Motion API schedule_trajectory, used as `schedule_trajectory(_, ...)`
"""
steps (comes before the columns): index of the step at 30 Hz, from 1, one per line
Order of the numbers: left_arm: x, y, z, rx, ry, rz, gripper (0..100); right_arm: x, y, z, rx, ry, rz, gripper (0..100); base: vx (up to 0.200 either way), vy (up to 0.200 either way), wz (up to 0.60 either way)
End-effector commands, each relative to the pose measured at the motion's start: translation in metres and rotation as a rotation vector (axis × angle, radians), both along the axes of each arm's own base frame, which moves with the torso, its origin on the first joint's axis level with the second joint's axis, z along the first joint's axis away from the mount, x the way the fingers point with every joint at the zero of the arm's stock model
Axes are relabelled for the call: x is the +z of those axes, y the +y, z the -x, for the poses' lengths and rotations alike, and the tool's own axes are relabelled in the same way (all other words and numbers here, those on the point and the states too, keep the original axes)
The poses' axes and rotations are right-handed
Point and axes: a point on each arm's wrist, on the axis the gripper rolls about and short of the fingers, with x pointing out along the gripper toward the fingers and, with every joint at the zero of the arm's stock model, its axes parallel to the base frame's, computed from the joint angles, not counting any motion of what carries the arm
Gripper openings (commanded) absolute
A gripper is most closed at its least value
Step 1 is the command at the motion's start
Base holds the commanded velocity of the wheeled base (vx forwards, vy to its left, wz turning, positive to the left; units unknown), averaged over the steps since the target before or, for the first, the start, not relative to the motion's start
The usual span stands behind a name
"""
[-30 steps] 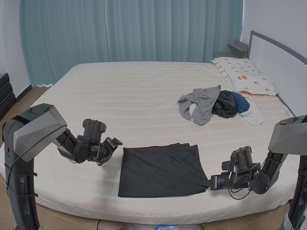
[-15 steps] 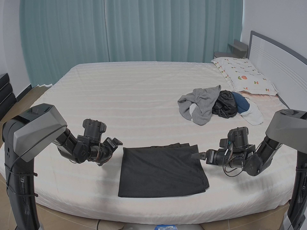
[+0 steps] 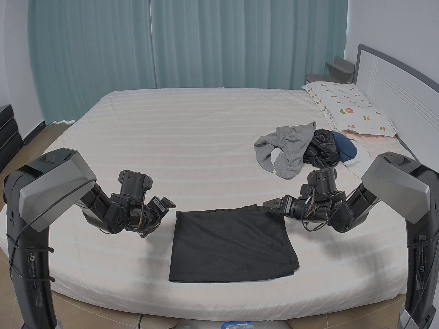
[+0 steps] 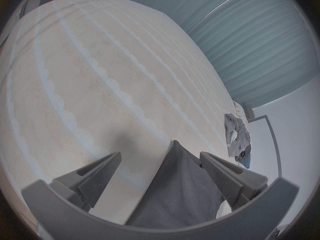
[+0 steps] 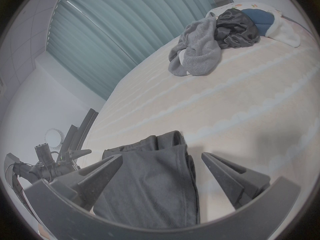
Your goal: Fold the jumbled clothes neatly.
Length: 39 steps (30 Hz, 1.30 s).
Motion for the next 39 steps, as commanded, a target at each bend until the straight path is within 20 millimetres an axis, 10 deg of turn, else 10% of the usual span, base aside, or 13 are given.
schedule_trajectory(1, -0.001, 0.000, 0.000, 0.000, 0.002, -0.001, 100, -0.013, 0.004, -0.009, -0.020, 0.000, 0.019, 100, 0.000, 0.000, 0.00)
schedule_trajectory(4, -0.001, 0.000, 0.000, 0.000, 0.000, 0.000, 100, -0.016, 0.004, -0.012, -0.025, -0.001, 0.020, 100, 0.000, 0.000, 0.00)
schedule_trajectory(5, -0.001, 0.000, 0.000, 0.000, 0.000, 0.000, 100, -0.016, 0.005, -0.012, -0.024, -0.004, 0.020, 0, 0.000, 0.000, 0.00)
schedule_trajectory(39, -0.001, -0.002, 0.001, -0.006, 0.001, -0.007, 100, -0.018, -0.004, -0.024, -0.092, -0.010, 0.033, 0, 0.000, 0.000, 0.00)
